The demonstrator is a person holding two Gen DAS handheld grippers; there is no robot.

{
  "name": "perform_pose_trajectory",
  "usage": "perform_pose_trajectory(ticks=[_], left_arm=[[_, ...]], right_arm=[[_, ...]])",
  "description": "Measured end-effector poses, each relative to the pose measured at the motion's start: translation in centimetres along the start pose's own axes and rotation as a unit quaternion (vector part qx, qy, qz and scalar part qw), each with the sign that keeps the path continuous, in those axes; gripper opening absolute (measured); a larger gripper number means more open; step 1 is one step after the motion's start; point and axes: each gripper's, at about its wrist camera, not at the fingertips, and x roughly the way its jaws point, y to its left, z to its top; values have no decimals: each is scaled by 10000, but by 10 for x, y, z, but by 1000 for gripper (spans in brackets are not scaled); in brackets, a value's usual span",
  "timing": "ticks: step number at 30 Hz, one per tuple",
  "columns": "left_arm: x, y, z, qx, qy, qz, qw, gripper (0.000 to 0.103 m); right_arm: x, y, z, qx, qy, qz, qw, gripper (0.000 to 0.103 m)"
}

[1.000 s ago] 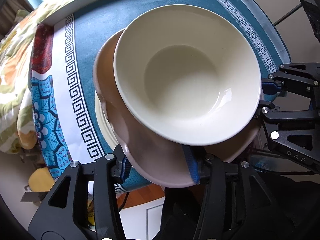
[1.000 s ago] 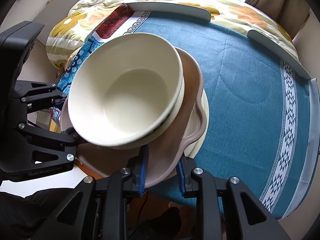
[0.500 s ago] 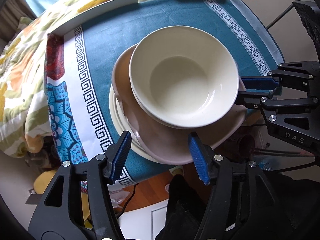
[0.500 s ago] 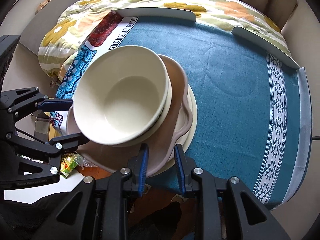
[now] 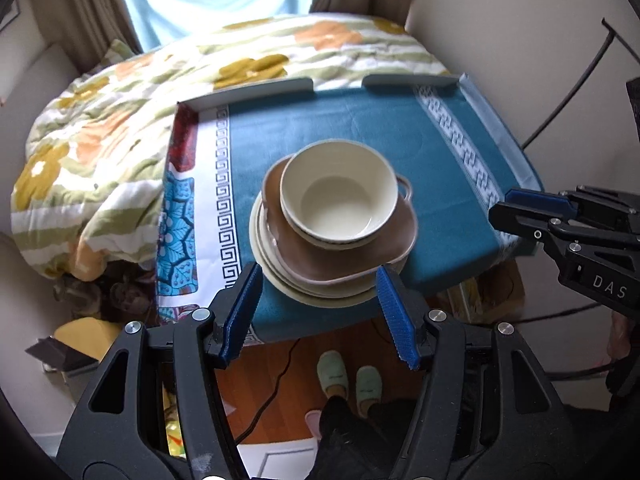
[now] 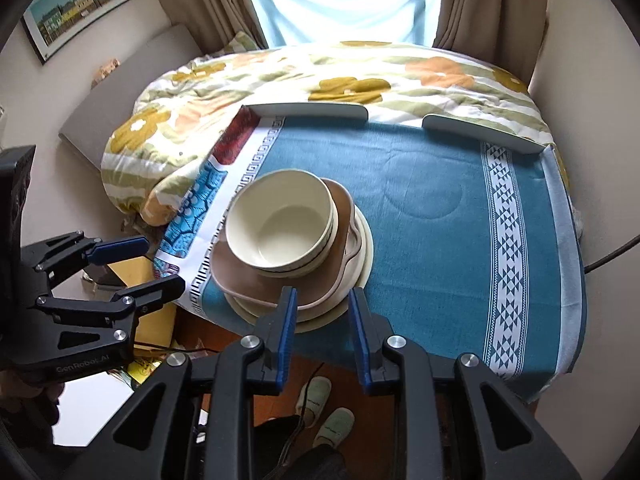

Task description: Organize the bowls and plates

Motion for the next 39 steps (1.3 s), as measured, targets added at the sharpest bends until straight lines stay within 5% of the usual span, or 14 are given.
perform_pose_trajectory(ticks=[6,7,9,10,12,15,26,39], left_arm=[[-83,-20,-19,-537,-1147,364,9913,58],[-94,-23,-23,-585,-1282,403,9892,66],[-114,-27,-31,-628,-1595,544,9837,88],[-125,-29,-35,-620,-1782,632,9800,99],[-145,-35,-44,-602,-2190,872,9700,103],[-163,-41,-55,-529,-2498,1056,9611,103],[-187,-50,-81,-442,-3013,1099,9462,103],[-192,-62,-83,-239,-3072,1101,9450,103]], right_arm=[[-86,-2,-18,-142,-1064,-642,9921,25],[-97,-2,-23,-118,-1235,-761,9894,28],[-116,-4,-31,-78,-1580,-883,9835,60],[-123,-3,-35,-74,-1714,-962,9805,67],[-135,-1,-41,-77,-1920,-1107,9751,84],[-150,1,-52,3,-2220,-1243,9671,96],[-161,20,-77,107,-2663,-1436,9531,101],[-173,19,-84,257,-2833,-1435,9479,101]])
